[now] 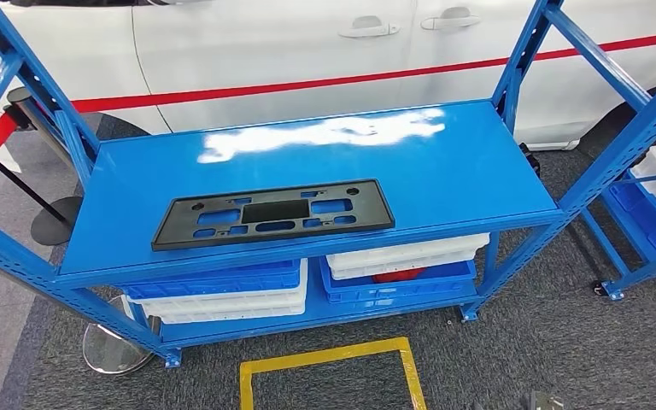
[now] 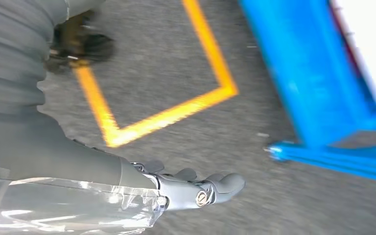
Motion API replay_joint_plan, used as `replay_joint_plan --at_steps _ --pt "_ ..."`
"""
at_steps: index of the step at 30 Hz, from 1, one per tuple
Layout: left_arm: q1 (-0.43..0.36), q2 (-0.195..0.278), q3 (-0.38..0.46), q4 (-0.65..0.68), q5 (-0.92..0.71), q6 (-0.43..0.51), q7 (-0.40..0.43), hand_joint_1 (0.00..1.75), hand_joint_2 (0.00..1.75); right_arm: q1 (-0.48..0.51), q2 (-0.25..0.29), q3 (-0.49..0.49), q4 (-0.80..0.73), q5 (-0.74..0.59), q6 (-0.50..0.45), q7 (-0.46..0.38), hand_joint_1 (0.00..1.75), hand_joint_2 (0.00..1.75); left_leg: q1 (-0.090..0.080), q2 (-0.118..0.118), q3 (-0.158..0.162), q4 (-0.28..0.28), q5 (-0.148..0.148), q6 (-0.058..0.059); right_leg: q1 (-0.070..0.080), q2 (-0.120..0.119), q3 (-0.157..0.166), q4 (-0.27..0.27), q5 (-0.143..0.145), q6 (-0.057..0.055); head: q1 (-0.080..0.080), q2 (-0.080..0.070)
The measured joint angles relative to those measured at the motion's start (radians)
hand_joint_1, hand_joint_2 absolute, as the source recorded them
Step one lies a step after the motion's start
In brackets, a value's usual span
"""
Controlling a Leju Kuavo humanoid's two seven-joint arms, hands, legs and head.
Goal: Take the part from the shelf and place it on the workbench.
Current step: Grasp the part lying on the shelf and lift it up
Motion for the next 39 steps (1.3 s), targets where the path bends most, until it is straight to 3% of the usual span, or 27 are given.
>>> replay_joint_plan --at_steps 8,10,12,14,16,17,18,21,23,25,27,28,30,32,33,35,37,39 --pt "-0.005 -0.013 0.067 0.002 -0.062 0.006 -0.029 0.00 0.00 0.037 0.021 0.029 -0.252 -0.023 0.004 -0.062 0.00 1.75 -0.001 0.000 0.000 0.002 0.000 0.000 -0.002 0.000 0.000 -0.002 0.001 0.001 0.000 0.000" --pt "-0.006 -0.014 0.084 0.002 -0.079 0.008 -0.036 0.00 0.00 0.049 0.020 0.057 -0.318 -0.021 -0.008 -0.077 0.00 1.75 -0.006 0.000 0.001 -0.003 0.003 0.012 -0.005 -0.001 0.002 -0.009 0.006 0.008 0.000 0.000" --pt "-0.009 -0.019 0.102 0.002 -0.099 0.011 -0.045 0.00 0.00 0.060 0.015 0.094 -0.389 -0.016 -0.028 -0.097 0.00 0.87 -0.002 0.002 0.018 -0.037 0.023 0.025 -0.005 -0.001 0.003 -0.006 0.001 0.017 0.000 0.000" --pt "-0.012 -0.025 0.116 0.002 -0.117 0.013 -0.051 0.00 0.00 0.067 0.004 0.130 -0.447 -0.010 -0.048 -0.112 0.00 0.00 0.009 0.006 0.033 -0.068 0.040 0.028 -0.004 0.000 -0.028 0.064 -0.045 0.022 0.002 0.000" --pt "-0.013 -0.028 0.132 0.002 -0.134 0.014 -0.057 0.00 0.00 0.080 -0.006 0.164 -0.500 -0.005 -0.068 -0.125 0.00 0.87 0.014 0.005 0.032 -0.069 0.040 0.027 -0.012 -0.001 -0.085 0.186 -0.103 0.031 0.002 0.000" --pt "-0.013 -0.030 0.141 0.002 -0.142 0.015 -0.059 0.00 0.00 0.089 -0.011 0.182 -0.526 -0.003 -0.078 -0.130 0.00 1.31 0.017 0.005 0.031 -0.066 0.038 0.023 -0.018 -0.001 -0.102 0.222 -0.112 0.036 0.003 0.000" --pt "-0.012 -0.033 0.150 0.002 -0.152 0.015 -0.062 0.00 0.00 0.097 -0.017 0.200 -0.552 -0.002 -0.087 -0.135 0.00 1.75 0.021 0.004 0.031 -0.061 0.034 0.017 -0.024 -0.002 -0.102 0.225 -0.102 0.041 0.003 0.000" --pt "-0.012 -0.039 0.176 0.002 -0.181 0.016 -0.070 0.00 0.00 0.114 -0.038 0.264 -0.629 0.002 -0.109 -0.147 0.00 1.75 0.036 0.003 0.025 -0.026 0.010 -0.013 -0.037 -0.002 -0.024 0.071 -0.022 0.061 0.004 0.000" --pt "-0.015 -0.040 0.193 0.001 -0.201 0.016 -0.076 0.00 0.00 0.126 -0.050 0.309 -0.678 0.007 -0.122 -0.151 0.00 1.75 0.037 0.001 0.016 -0.001 -0.008 -0.032 -0.037 0.004 0.002 0.019 -0.015 0.050 0.006 0.000" --pt "-0.017 -0.042 0.210 0.001 -0.220 0.016 -0.082 0.00 0.00 0.138 -0.062 0.353 -0.723 0.016 -0.135 -0.152 0.00 1.75 0.035 0.000 0.013 0.006 -0.014 -0.040 -0.032 0.009 -0.004 0.028 -0.024 0.023 0.004 0.000" --pt "-0.017 -0.045 0.227 0.001 -0.240 0.016 -0.086 0.00 0.00 0.147 -0.077 0.399 -0.767 0.036 -0.150 -0.150 0.00 1.75 0.039 0.000 0.010 0.019 -0.026 -0.043 -0.031 0.008 -0.007 0.032 -0.026 0.009 0.003 0.000" --pt "-0.017 -0.047 0.235 0.001 -0.251 0.016 -0.089 0.00 0.00 0.149 -0.084 0.425 -0.790 0.051 -0.159 -0.148 0.00 1.75 0.040 0.000 -0.002 0.048 -0.046 -0.044 -0.029 0.008 -0.007 0.032 -0.026 0.004 0.003 0.000" --pt "-0.018 -0.049 0.252 0.001 -0.271 0.016 -0.093 0.00 0.00 0.150 -0.096 0.474 -0.831 0.089 -0.179 -0.140 0.00 1.75 0.038 0.000 -0.058 0.168 -0.109 -0.042 -0.024 0.008 -0.008 0.032 -0.027 -0.002 0.003 0.000" --pt "-0.019 -0.051 0.268 0.001 -0.291 0.016 -0.097 0.00 0.00 0.152 -0.108 0.522 -0.864 0.132 -0.198 -0.130 0.00 1.75 0.032 0.000 -0.121 0.290 -0.152 -0.034 -0.014 0.007 -0.007 0.032 -0.029 -0.007 0.003 0.000" --pt "-0.018 -0.053 0.276 0.001 -0.300 0.016 -0.099 0.00 0.00 0.153 -0.114 0.546 -0.880 0.155 -0.208 -0.124 0.00 1.75 0.028 0.000 -0.135 0.309 -0.145 -0.025 -0.008 0.007 -0.005 0.032 -0.030 -0.010 0.003 0.000" --pt "-0.018 -0.055 0.290 0.001 -0.318 0.016 -0.102 0.00 0.00 0.152 -0.125 0.591 -0.910 0.202 -0.231 -0.113 0.00 1.75 0.013 -0.002 -0.111 0.236 -0.080 0.003 0.004 0.008 0.002 0.032 -0.034 -0.015 0.003 0.000" --pt "-0.020 -0.056 0.303 0.001 -0.337 0.016 -0.107 0.00 0.00 0.146 -0.134 0.633 -0.933 0.256 -0.254 -0.103 0.00 1.75 -0.004 -0.005 -0.063 0.112 -0.016 0.043 0.012 0.008 0.007 0.030 -0.036 -0.019 0.006 0.000" --pt "-0.021 -0.057 0.313 0.001 -0.351 0.016 -0.111 0.00 0.00 0.138 -0.141 0.668 -0.946 0.306 -0.274 -0.092 0.00 1.75 -0.015 -0.007 -0.042 0.051 0.001 0.066 0.009 0.008 0.005 0.026 -0.035 -0.015 0.008 0.000"
